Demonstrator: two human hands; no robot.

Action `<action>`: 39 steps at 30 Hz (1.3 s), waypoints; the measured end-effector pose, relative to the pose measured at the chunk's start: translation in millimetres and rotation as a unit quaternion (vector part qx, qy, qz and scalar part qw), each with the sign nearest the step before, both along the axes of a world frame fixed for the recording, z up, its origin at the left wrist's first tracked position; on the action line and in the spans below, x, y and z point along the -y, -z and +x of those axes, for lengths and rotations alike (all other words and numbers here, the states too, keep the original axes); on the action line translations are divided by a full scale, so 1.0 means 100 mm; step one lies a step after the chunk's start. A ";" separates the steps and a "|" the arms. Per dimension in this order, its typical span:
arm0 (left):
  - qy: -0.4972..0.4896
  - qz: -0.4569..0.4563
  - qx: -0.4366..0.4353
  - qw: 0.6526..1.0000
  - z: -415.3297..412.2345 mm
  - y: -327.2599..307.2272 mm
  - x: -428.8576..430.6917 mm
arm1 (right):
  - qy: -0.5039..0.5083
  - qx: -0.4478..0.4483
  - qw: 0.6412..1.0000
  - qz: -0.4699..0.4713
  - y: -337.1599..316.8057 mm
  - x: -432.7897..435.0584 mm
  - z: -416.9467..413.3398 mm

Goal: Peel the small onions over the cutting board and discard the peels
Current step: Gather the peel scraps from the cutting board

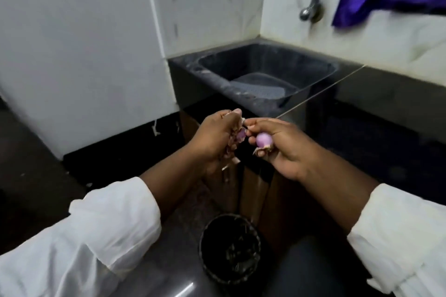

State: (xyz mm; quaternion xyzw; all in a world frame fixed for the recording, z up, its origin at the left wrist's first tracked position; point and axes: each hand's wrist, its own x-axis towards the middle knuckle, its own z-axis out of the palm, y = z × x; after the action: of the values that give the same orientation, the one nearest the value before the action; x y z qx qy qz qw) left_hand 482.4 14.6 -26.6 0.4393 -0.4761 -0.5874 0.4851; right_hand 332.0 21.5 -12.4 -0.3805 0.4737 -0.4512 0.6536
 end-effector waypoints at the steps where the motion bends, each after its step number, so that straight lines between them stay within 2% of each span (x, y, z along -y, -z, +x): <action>1: -0.014 0.011 0.003 1.000 0.14 0.17 0.02 | -0.009 0.002 1.000 0.014 0.16 0.03 0.14; 6: -0.074 0.068 0.039 0.994 0.43 0.98 0.01 | -0.009 -0.001 0.994 0.105 1.03 0.13 0.58; 11: -0.101 0.181 0.032 0.978 0.38 2.05 0.01 | -0.011 -0.068 0.981 0.180 1.95 0.17 0.60; 15: -0.117 0.254 0.081 0.957 0.27 2.75 -0.04 | -0.016 -0.145 0.960 0.238 2.50 0.15 0.50; 22: -0.121 0.378 0.044 0.917 0.12 3.68 0.00 | -0.013 -0.184 0.932 0.311 3.03 0.19 0.31; 24: -0.087 0.417 0.015 0.904 0.08 3.83 0.01 | -0.013 -0.197 0.928 0.315 3.12 0.20 0.31; 26: -0.079 0.426 -0.003 0.901 0.10 4.37 0.02 | -0.009 -0.200 0.927 0.317 3.19 0.19 0.31; 28: -0.090 0.444 -0.010 0.892 0.12 4.40 0.03 | -0.005 -0.197 0.928 0.316 3.22 0.19 0.29; 29: -0.101 0.466 -0.034 0.878 0.07 4.16 0.04 | -0.003 -0.194 0.928 0.316 3.23 0.19 0.28; 30: -0.095 0.465 -0.013 0.880 0.04 3.88 0.03 | 0.001 -0.191 0.929 0.317 3.24 0.19 0.27; 32: -0.110 0.418 0.057 0.900 0.04 3.71 -0.01 | 0.010 -0.190 0.929 0.316 3.26 0.18 0.24; 34: -0.089 0.332 0.197 0.918 0.08 3.75 -0.03 | 0.012 -0.203 0.930 0.307 3.29 0.17 0.22; 37: -0.093 0.298 0.311 0.898 0.07 3.74 -0.08 | 0.023 -0.234 0.932 0.276 3.30 0.16 0.20; 39: -0.108 0.226 0.385 0.888 -0.01 3.53 -0.09 | 0.030 -0.253 0.932 0.258 3.28 0.16 0.20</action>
State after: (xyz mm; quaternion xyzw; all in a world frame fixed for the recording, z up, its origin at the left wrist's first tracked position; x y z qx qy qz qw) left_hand 481.6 23.6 -379.9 0.7771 -0.4301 -0.4078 0.2117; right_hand 352.3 5.4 -340.7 -0.2855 0.7349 -0.2216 0.5739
